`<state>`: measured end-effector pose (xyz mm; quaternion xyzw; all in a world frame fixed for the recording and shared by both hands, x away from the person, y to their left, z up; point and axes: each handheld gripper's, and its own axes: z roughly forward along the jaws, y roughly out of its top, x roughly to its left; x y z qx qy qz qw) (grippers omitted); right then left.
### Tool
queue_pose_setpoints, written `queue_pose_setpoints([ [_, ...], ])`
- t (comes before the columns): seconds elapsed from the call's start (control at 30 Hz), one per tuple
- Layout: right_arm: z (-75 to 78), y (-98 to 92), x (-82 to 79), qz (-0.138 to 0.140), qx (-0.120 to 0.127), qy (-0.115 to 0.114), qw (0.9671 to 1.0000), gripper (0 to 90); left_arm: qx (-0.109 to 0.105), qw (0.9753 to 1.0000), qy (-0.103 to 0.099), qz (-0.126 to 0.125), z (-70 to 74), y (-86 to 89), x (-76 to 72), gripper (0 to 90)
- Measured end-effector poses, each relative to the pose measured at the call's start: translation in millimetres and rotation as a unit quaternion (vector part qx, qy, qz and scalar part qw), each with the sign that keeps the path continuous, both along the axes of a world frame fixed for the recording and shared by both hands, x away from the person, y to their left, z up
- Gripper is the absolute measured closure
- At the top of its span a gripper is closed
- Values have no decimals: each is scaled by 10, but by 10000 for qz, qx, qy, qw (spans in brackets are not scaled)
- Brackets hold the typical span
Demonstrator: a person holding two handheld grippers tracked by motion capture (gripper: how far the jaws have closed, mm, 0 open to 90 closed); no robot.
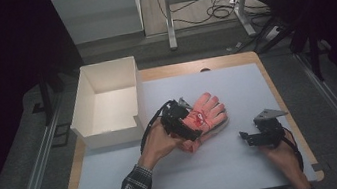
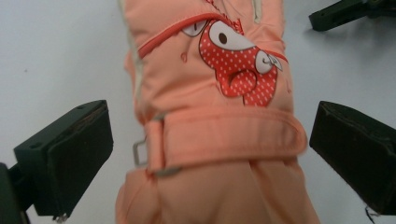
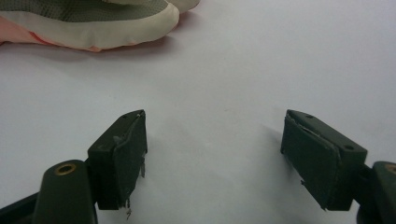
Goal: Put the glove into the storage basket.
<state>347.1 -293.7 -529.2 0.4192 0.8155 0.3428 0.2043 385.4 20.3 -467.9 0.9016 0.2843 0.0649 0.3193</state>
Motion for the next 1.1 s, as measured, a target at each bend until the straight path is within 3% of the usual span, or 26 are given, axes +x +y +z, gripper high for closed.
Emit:
queue_pose_setpoints([
  [0.3, -2, 0, -1, 0, 1, -8, 10000, 227, 516, 9985, 71, -149, -276, -264, 82, 0],
  [0.4, -2, 1, -3, -6, 8, 0, 10000, 227, 588, 9981, 120, -166, -338, -300, 90, 0],
  [0.53, -3, 0, 0, 8, -5, -20, 10000, 227, 816, 9963, 205, -171, -404, -357, 82, 0],
  [0.7, -3, 0, -1, 9, -8, -23, 10000, 227, 1203, 9925, 163, -130, -486, -432, 69, 2],
  [0.83, -4, 1, -1, 9, -7, -23, 10000, 227, 1121, 9926, 452, -113, -477, -413, 96, 49],
  [1.1, -4, 2, -3, 4, -6, -20, 10000, 227, 1042, 9930, 495, -254, -405, -376, 78, 277],
])
